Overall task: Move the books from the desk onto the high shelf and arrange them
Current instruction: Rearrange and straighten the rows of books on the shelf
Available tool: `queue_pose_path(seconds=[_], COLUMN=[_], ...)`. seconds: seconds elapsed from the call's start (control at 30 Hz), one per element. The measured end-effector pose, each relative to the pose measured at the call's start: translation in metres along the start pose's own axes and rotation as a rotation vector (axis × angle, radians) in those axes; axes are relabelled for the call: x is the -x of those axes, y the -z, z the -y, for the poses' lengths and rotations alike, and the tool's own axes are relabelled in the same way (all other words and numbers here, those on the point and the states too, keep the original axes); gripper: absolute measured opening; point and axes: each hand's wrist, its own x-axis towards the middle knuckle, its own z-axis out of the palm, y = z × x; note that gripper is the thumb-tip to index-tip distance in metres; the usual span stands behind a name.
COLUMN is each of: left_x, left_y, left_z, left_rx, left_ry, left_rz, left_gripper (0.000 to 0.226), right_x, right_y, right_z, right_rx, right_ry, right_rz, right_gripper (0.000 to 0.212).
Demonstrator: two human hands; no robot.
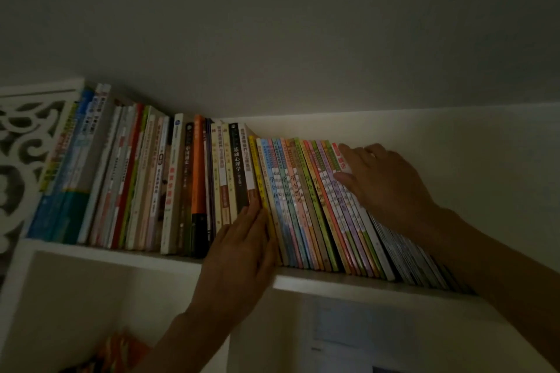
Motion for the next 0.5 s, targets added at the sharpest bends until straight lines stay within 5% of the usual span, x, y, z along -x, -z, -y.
queue_pose_path(seconds=[0.27,0.5], left_x=[-0.003,-0.029], left_y=[0.018,0.031], left_z=[0.012,-0.009], left_rx=[-0.025,-0.028], left_ry=[-0.098,-0.106], left_rz=[0.043,-0.028], left_gripper=[0.063,0.038], right_x=[-0.002,-0.013], right_y=[0.007,0.016], right_z=[0.001,0.016], right_rx=[0.021,-0.120], right_ry=[-0.082,-0.037], right_rz=[0.237,0.154], right_gripper=[0.075,0.057])
